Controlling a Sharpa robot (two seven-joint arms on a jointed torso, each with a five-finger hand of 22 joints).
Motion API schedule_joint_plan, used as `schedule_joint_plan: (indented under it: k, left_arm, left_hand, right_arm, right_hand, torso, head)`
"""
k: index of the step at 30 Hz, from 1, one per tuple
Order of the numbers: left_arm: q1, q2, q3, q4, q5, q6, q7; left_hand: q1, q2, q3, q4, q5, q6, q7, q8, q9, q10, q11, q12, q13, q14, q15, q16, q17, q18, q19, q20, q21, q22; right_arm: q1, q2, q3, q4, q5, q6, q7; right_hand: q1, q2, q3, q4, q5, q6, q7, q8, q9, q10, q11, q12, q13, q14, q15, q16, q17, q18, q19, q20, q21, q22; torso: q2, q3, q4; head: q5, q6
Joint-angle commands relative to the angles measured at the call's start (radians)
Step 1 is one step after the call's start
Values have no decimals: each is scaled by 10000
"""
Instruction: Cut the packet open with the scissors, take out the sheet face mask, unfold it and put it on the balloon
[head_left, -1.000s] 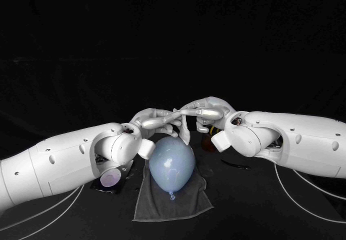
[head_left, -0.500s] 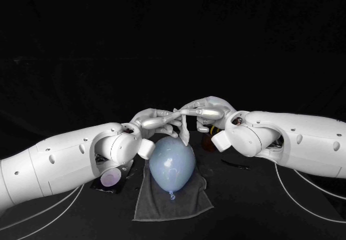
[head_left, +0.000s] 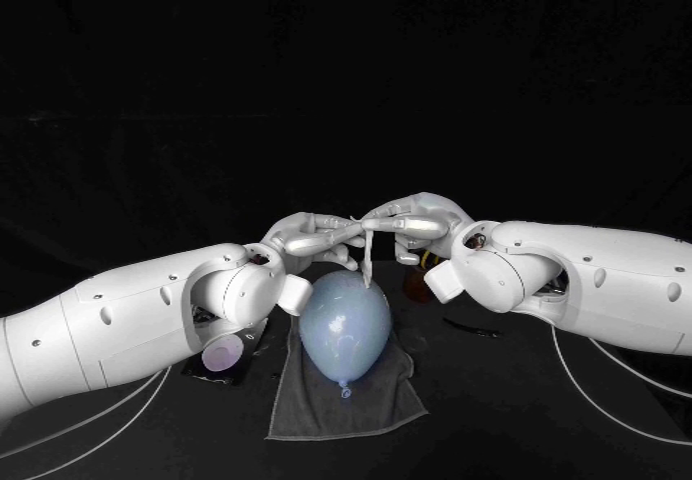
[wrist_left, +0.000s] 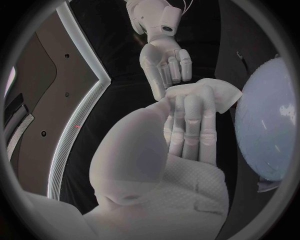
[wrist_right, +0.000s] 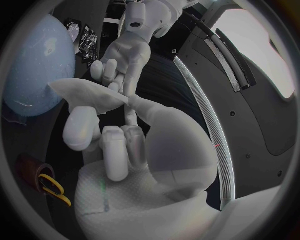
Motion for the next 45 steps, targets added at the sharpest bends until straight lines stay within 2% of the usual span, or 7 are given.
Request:
schedule_joint_plan:
  k: [1,8,13,20,31,38,45]
  left_arm:
    - [33,34,37,36,206,-131,575]
    - [32,13,37,44,210,-263,587]
    - [31,0,37,59,51,-504,394]
    - [22,-32,37,82,-292,-882,188]
    - [12,-147,37,106,-684,-916,-105]
    - [7,-152,34,105,-739,-652,-622]
    - [-21,-158,11,87,-1002,-485,-474]
  left_hand:
    - [128,28,217,-43,69,100,-29,133,115,291,-138,-43,-15,35,-98,58,-25,99,-34,-65,92,76]
    - [-726,-757,2432,-664,50,199,-53,434,456,661,-240,-131,67,150,-171,111,-102,86,-431,-214,1002,760]
    - [-1965,-1403,4339,-1932,114,372,-110,686,820,700,-260,310,553,291,-288,396,-79,98,-886,-318,2225,1652]
    - [-3687,-1464,5411,-3321,2150,455,-230,1176,1501,411,-404,1476,1608,448,-409,1257,206,125,-1411,-423,3698,2664]
    - [-4265,-1374,5614,-3740,2979,423,-286,1447,1913,200,-462,2073,2155,600,-467,1790,506,130,-1565,-473,4189,2962]
    - [-4088,-459,4304,-3064,2017,-362,-18,1333,2130,-332,-213,1741,2029,-82,-186,1372,-291,108,-1788,-163,3290,2355]
    - [-3584,-793,2699,-2755,1666,-1113,331,1008,1943,-1248,130,1361,1755,-486,142,1323,-443,97,-1706,143,2328,1673]
  right_arm:
    - [-23,38,-16,71,-199,307,-112]
    - [-24,3,-16,100,-207,276,-81]
    - [-26,-43,-15,133,-208,198,5]
    - [-26,-112,-14,124,-206,56,98]
    - [-26,-212,6,-35,-143,-165,251]
    - [-26,-221,16,-38,-113,-185,289]
    - [-26,-244,23,-25,-105,-198,315]
  right_hand:
    - [-21,75,32,-1,26,48,-18,68,273,922,-68,37,2415,1044,-82,35,2628,136,31,8,36,793]
    - [-21,75,32,-1,26,48,-18,68,273,922,-68,37,2415,1044,-82,35,2628,136,31,8,36,793]
    - [-21,75,32,-1,26,48,-18,68,273,922,-68,37,2415,1044,-82,35,2628,136,31,8,36,793]
    - [-21,75,32,-1,26,48,-18,68,273,922,-68,37,2415,1044,-82,35,2628,136,31,8,36,793]
    - [-46,79,42,-30,26,39,-19,87,284,927,-68,48,2424,1044,-82,35,2628,129,46,9,69,809]
    - [-46,79,42,-30,26,39,-19,87,284,927,-68,48,2424,1044,-82,35,2628,129,46,9,69,809]
    - [-46,79,42,-30,26,39,-19,87,284,927,-68,48,2424,1044,-82,35,2628,129,46,9,69,809]
  torso:
    - [4,-3,2]
    - [6,1,9]
    - [8,7,-2]
    - [4,12,0]
    - [5,7,4]
    - [11,4,3]
    - [3,1,2]
  head:
    - [11,-7]
    - [14,-19]
    - [20,-36]
    - [28,-63]
    - [12,-56]
    - [10,-43]
    - [11,-44]
